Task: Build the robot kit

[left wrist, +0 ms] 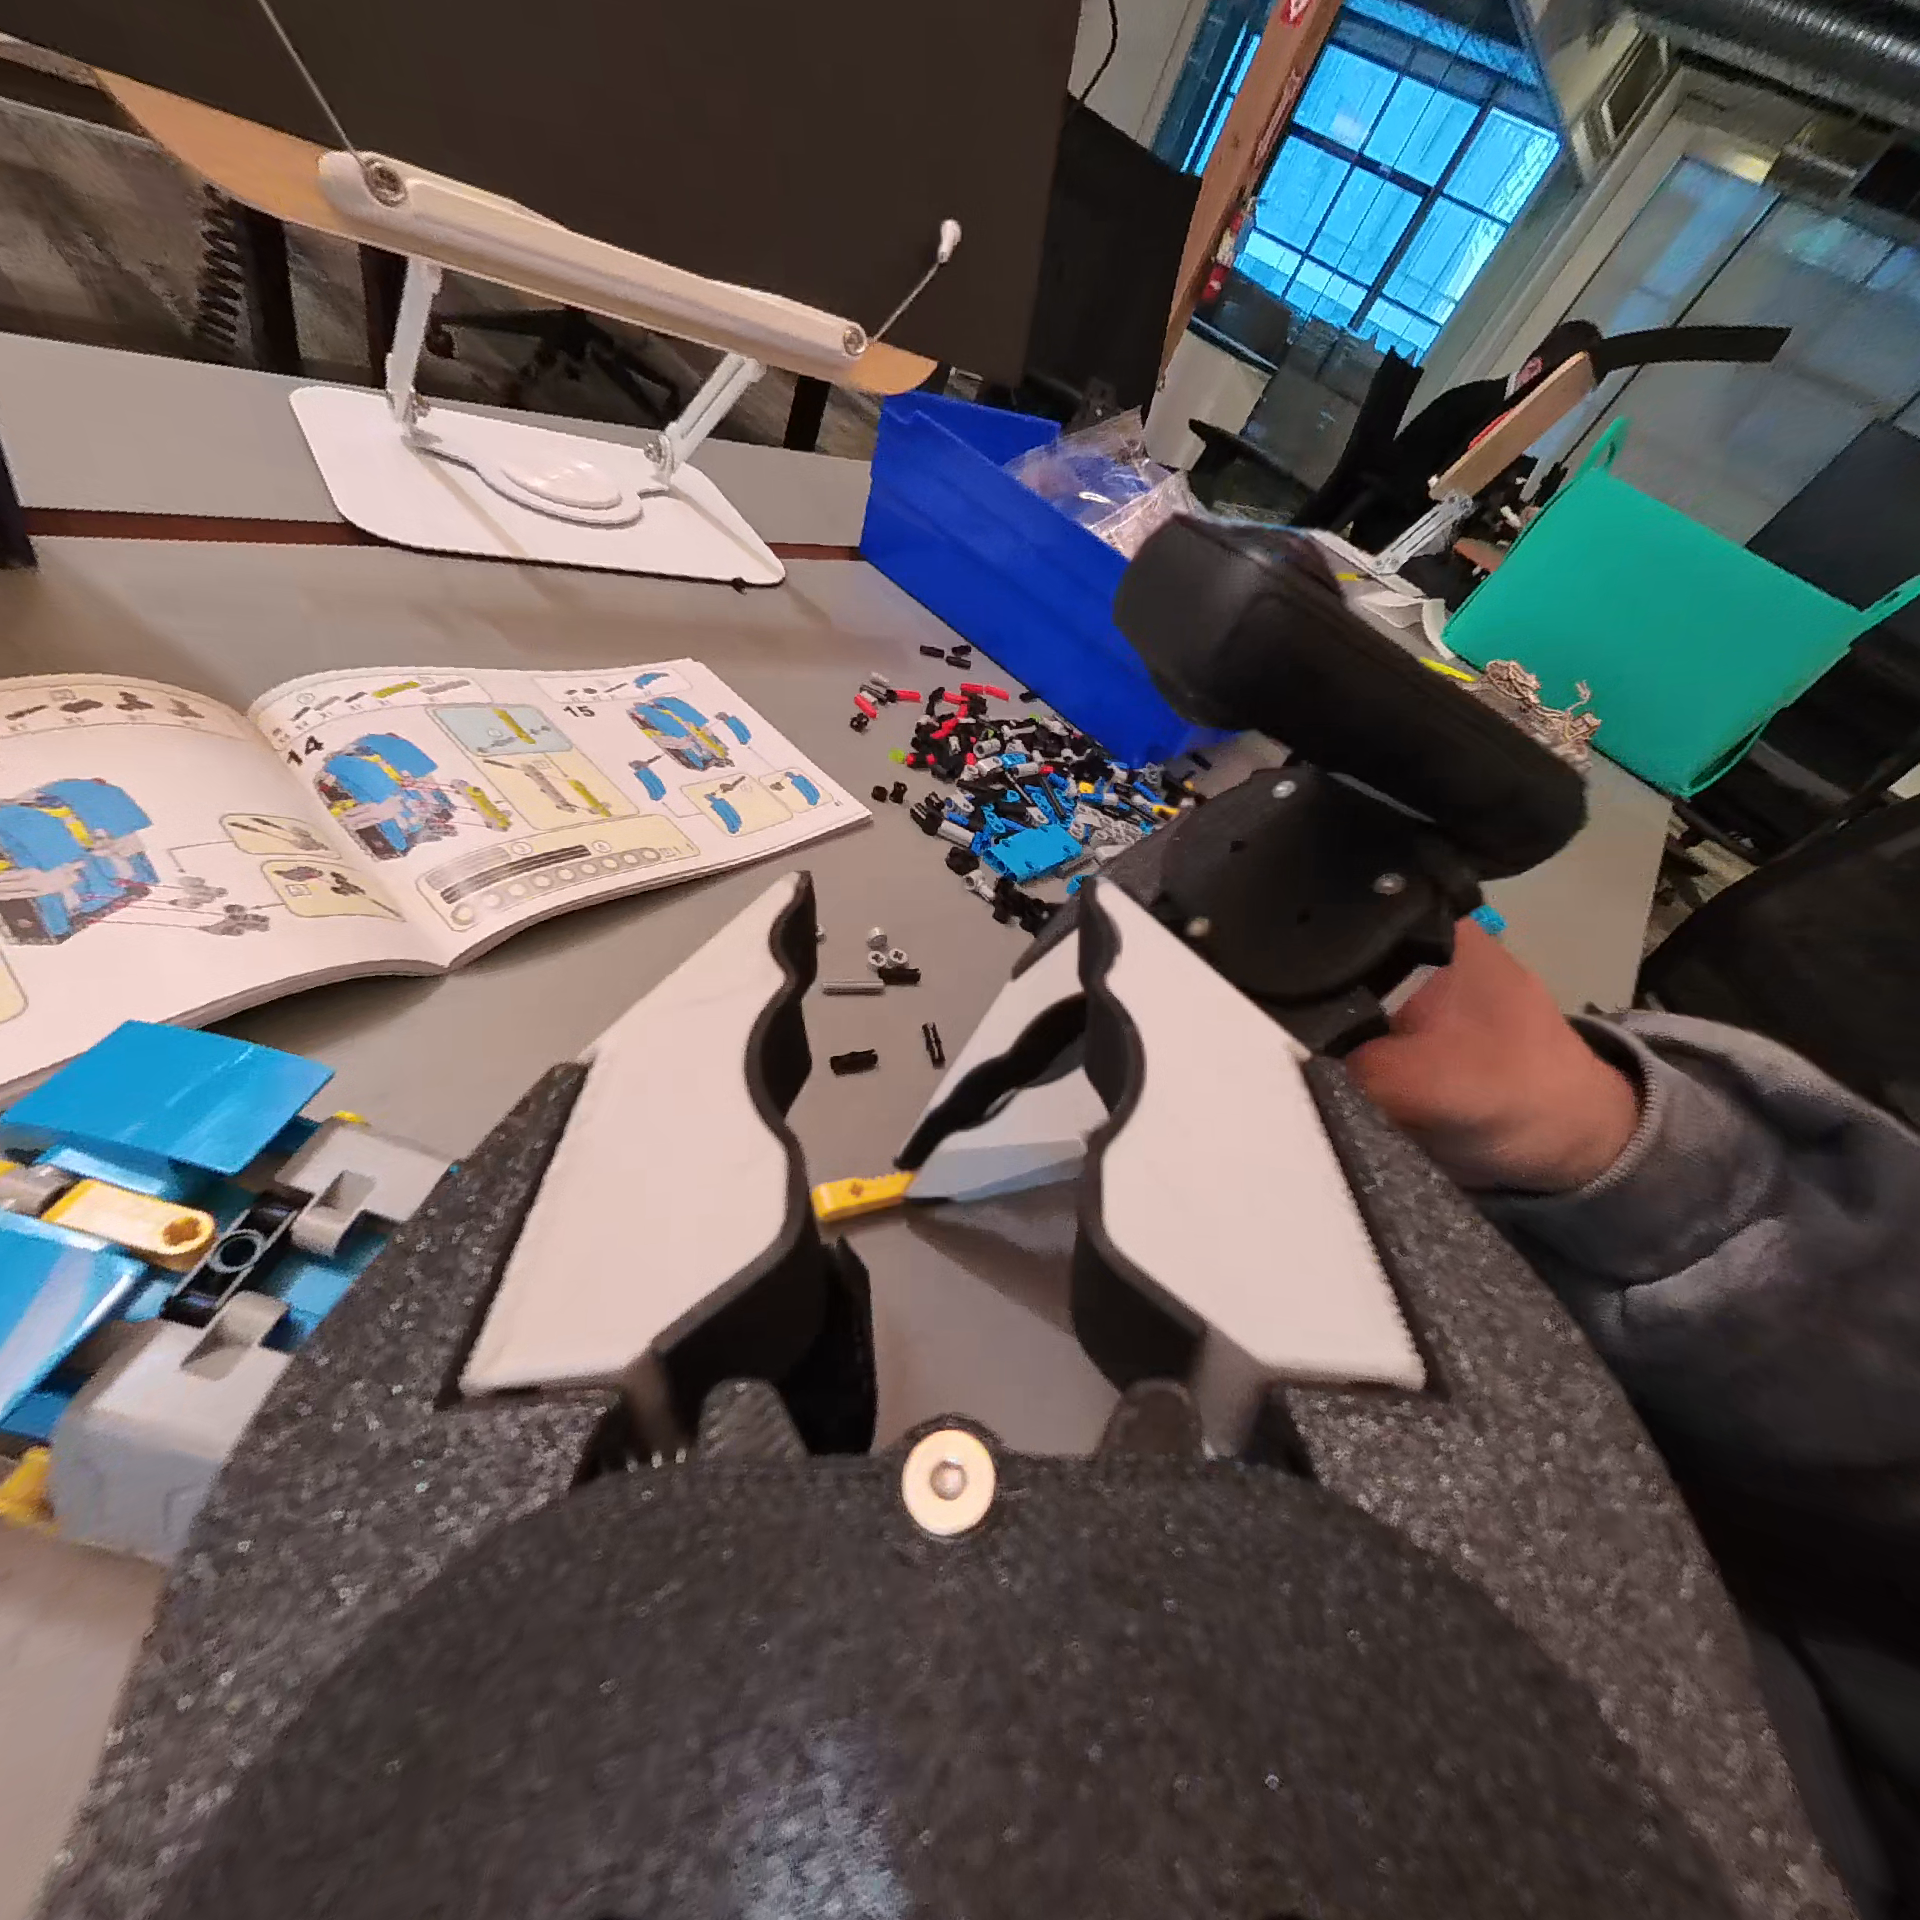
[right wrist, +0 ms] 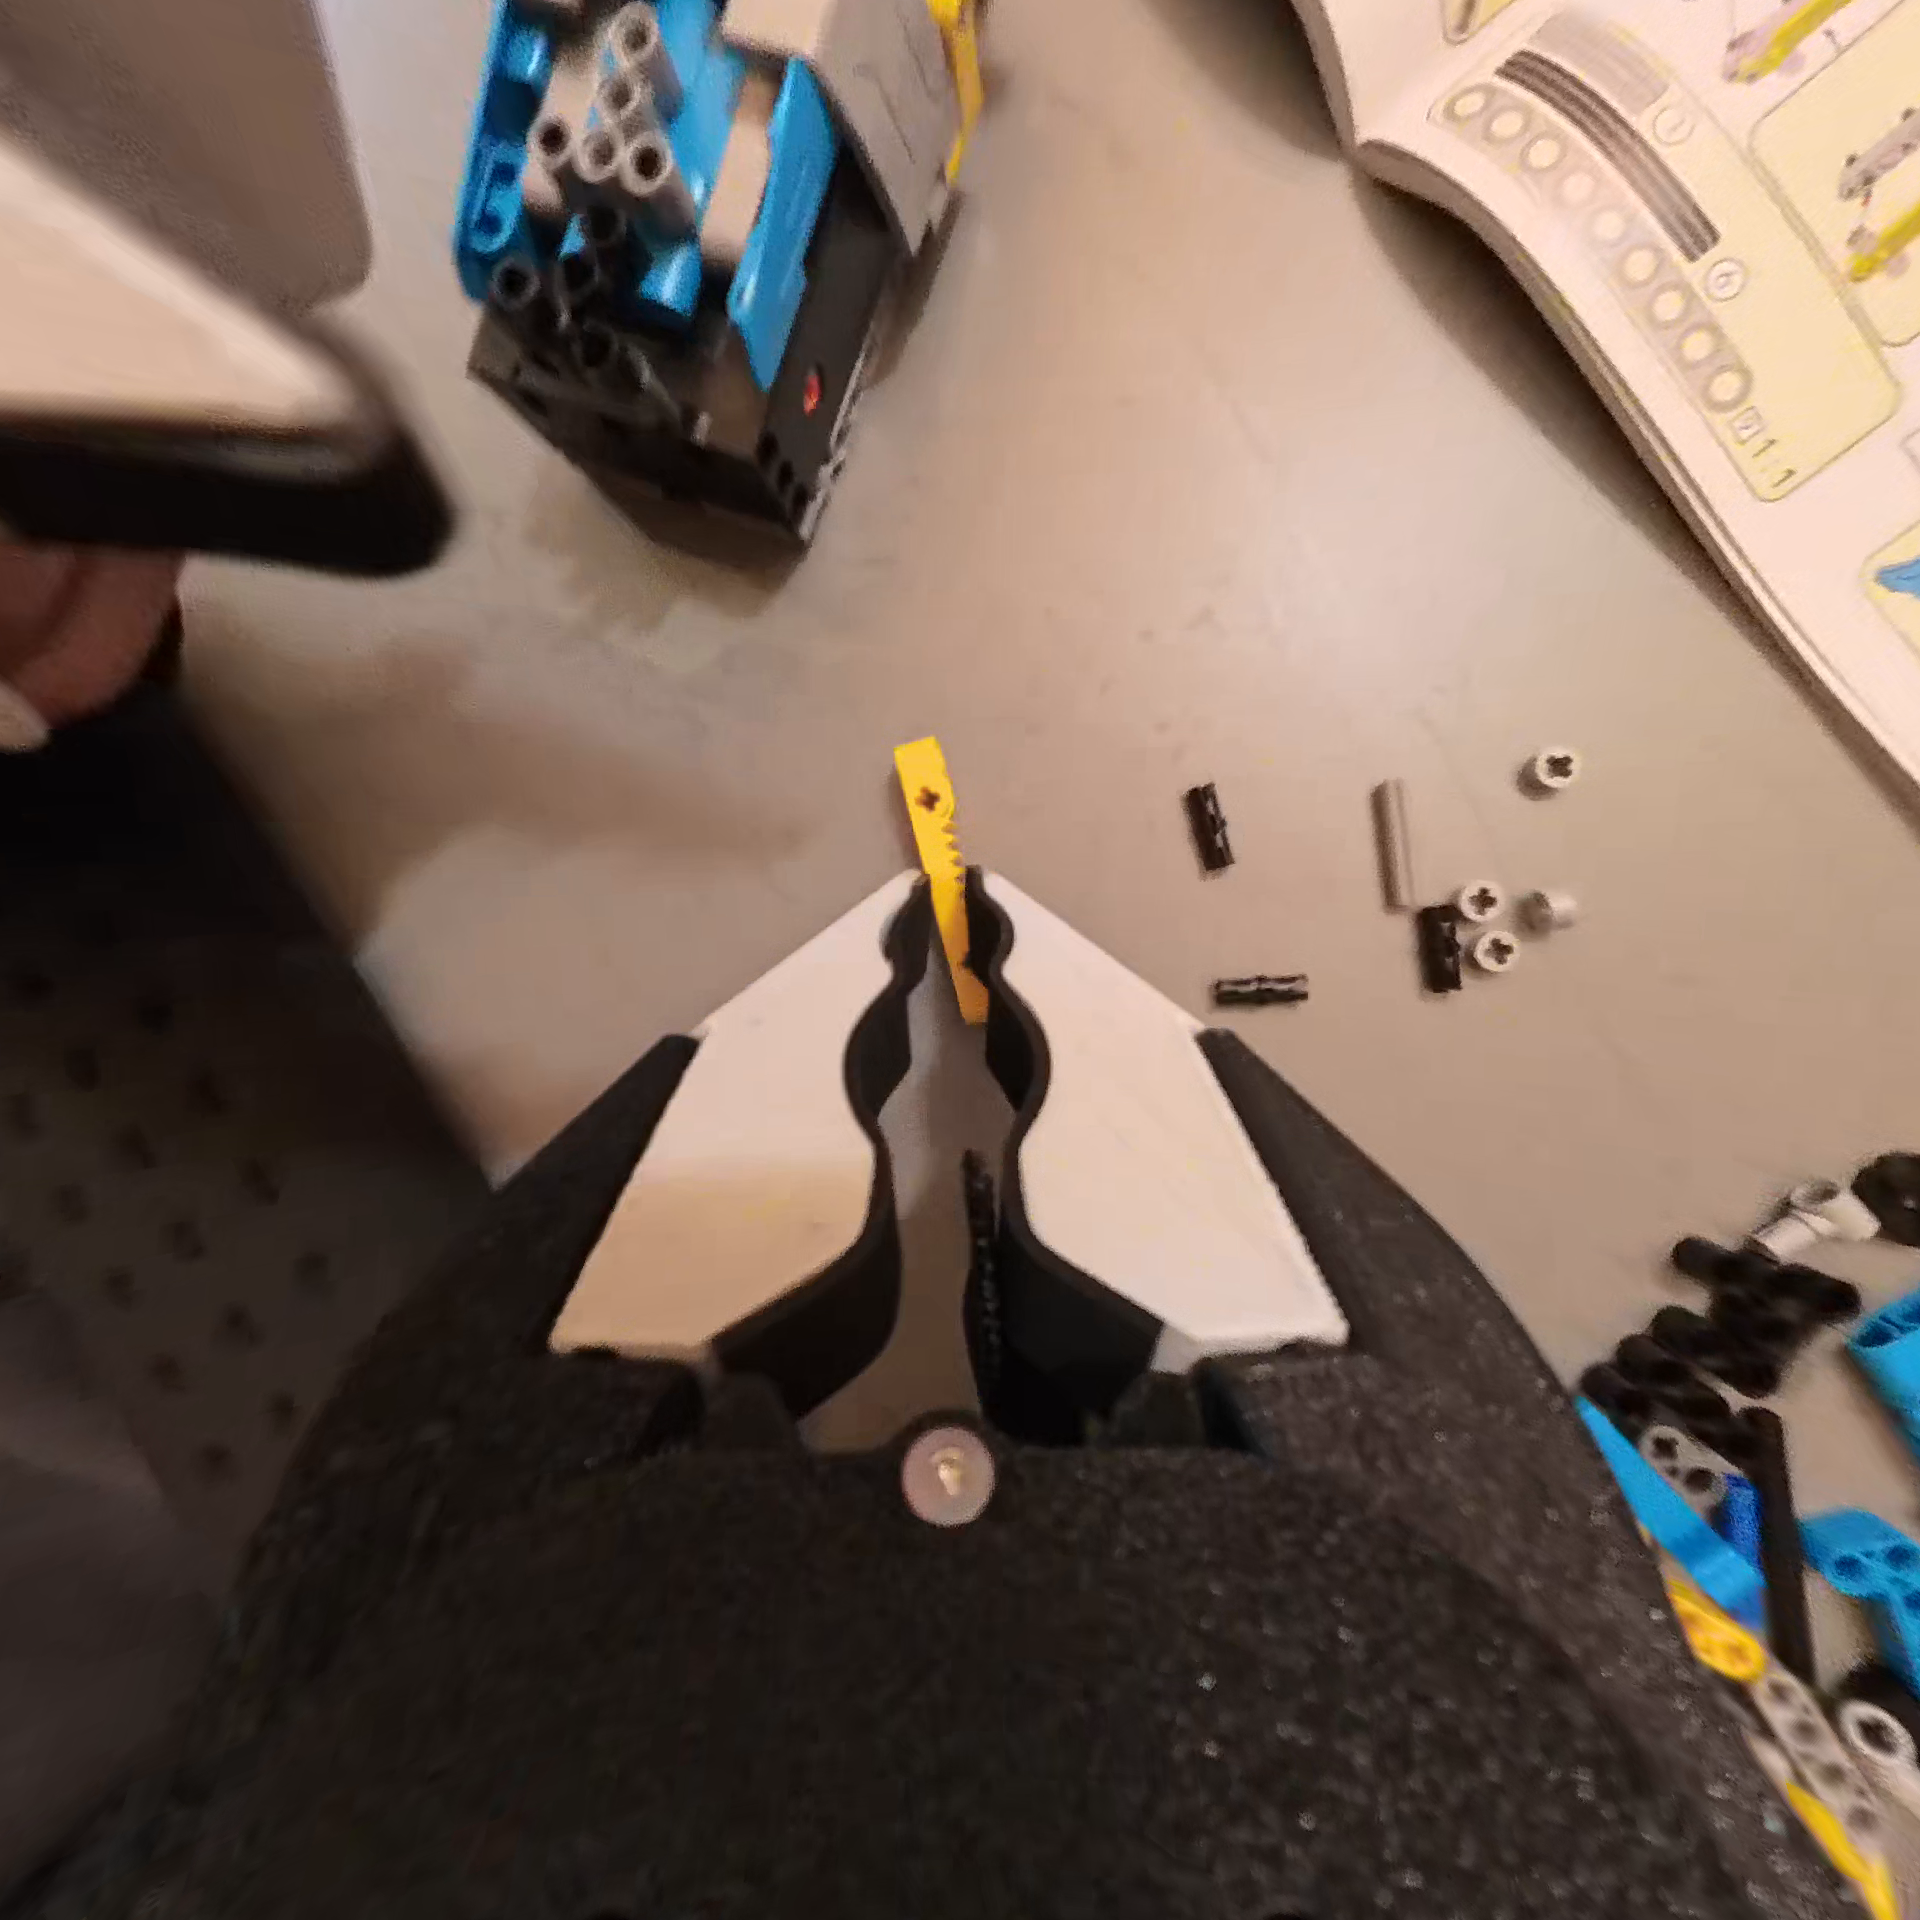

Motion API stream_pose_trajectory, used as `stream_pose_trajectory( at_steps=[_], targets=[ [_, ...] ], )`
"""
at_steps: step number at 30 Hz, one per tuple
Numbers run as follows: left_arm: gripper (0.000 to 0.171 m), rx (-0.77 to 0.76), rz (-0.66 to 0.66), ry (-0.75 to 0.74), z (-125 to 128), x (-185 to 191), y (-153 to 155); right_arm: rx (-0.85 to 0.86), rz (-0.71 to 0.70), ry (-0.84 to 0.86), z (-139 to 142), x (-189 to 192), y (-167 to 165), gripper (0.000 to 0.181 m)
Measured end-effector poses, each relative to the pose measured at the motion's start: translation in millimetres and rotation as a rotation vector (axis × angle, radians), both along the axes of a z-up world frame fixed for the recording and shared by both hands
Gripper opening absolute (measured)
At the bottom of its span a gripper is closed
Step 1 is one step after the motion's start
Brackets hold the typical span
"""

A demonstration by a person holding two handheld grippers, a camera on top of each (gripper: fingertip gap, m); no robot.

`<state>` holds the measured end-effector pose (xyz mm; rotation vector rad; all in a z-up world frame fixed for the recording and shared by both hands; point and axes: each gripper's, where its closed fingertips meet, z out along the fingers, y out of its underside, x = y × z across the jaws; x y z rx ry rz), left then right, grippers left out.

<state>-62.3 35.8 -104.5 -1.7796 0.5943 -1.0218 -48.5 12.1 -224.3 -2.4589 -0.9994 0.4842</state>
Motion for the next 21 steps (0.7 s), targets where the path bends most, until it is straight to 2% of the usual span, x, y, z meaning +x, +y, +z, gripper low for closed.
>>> stream_pose_trajectory(
  at_steps=[8,9,11,13,16,18,21],
  targets=[
    [0.050,0.002,-0.026,0.020,-3.8,3.6,-3.9,-0.051,-0.047,0.063,-2.8,1.7,7.8,0.007],
    [0.050,0.006,-0.028,0.028,-5.0,4.3,-4.0,-0.043,-0.066,0.048,-0.8,7.2,8.5,0.010],
    [0.050,0.014,-0.038,0.054,-8.9,6.5,-5.3,-0.004,-0.096,0.052,14.4,22.0,4.3,0.030],
    [0.051,0.024,-0.051,0.088,-13.5,8.5,-7.6,0.052,-0.158,0.044,37.1,52.4,-5.7,0.030],
    [0.051,0.038,-0.082,0.110,-15.9,14.7,-13.2,0.162,-0.333,-0.032,66.5,130.3,-31.8,0.030],
    [0.051,0.043,-0.121,0.132,-19.8,21.9,-19.9,0.192,-0.496,-0.083,73.4,190.1,-62.0,0.031],
    [0.051,0.048,-0.193,0.185,-30.7,34.8,-32.3,0.226,-0.754,-0.151,68.4,264.7,-117.6,0.035]
  ],
)
